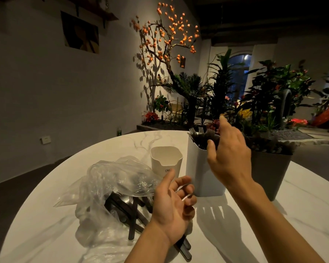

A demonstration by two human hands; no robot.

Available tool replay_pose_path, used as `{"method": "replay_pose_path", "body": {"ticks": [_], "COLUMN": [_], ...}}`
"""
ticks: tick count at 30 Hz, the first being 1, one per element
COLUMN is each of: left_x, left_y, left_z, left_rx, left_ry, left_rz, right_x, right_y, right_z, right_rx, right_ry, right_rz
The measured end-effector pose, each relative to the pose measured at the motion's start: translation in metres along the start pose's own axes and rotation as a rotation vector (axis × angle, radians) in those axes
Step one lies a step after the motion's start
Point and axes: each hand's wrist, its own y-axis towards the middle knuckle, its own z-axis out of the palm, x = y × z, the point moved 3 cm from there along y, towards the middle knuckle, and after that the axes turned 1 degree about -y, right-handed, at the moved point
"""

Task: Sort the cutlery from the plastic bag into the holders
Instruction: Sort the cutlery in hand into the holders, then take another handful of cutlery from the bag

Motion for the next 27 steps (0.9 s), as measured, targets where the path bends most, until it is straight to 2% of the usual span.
{"method": "replay_pose_path", "body": {"ticks": [2, 5, 7, 9, 12, 13, 14, 15, 17, 19, 20, 22, 24, 27], "left_x": [-0.001, -0.003, -0.006, -0.013, -0.027, -0.032, -0.036, -0.041, -0.055, -0.074, -0.083, -0.1, -0.112, -0.125], "left_y": [-0.002, -0.006, -0.011, -0.017, -0.027, -0.029, -0.031, -0.032, -0.035, -0.04, -0.045, -0.057, -0.065, -0.064], "left_z": [0.002, 0.008, 0.013, 0.019, 0.024, 0.024, 0.024, 0.022, 0.016, 0.009, 0.005, 0.0, -0.006, -0.026], "left_rx": [0.007, 0.033, 0.064, 0.109, 0.143, 0.125, 0.089, 0.037, -0.084, -0.183, -0.212, -0.231, -0.233, -0.249], "left_ry": [-0.005, -0.013, -0.037, -0.071, -0.067, -0.032, 0.024, 0.115, 0.402, 0.799, 1.016, 1.447, 1.816, 2.126], "left_rz": [-0.008, -0.023, -0.029, -0.02, 0.026, 0.049, 0.074, 0.109, 0.236, 0.439, 0.548, 0.722, 0.749, 0.452], "right_x": [0.007, 0.014, 0.012, 0.02, 0.041, 0.049, 0.055, 0.061, 0.072, 0.081, 0.085, 0.091, 0.092, 0.091], "right_y": [0.002, -0.002, -0.003, 0.0, -0.002, -0.005, -0.009, -0.013, -0.027, -0.047, -0.059, -0.079, -0.093, -0.104], "right_z": [-0.003, 0.002, 0.003, -0.01, -0.039, -0.048, -0.052, -0.056, -0.053, -0.044, -0.038, -0.026, -0.015, -0.004], "right_rx": [0.02, 0.337, 0.443, 0.369, 0.049, 0.015, 0.053, 0.16, 0.536, 0.873, 0.966, 1.022, 0.989, 0.936], "right_ry": [-0.015, -0.165, -0.22, -0.163, 0.187, 0.309, 0.391, 0.434, 0.402, 0.295, 0.259, 0.197, 0.091, -0.062], "right_rz": [-0.083, -0.084, -0.088, -0.109, -0.128, -0.11, -0.082, -0.045, 0.001, -0.04, -0.065, -0.079, -0.055, -0.026]}}
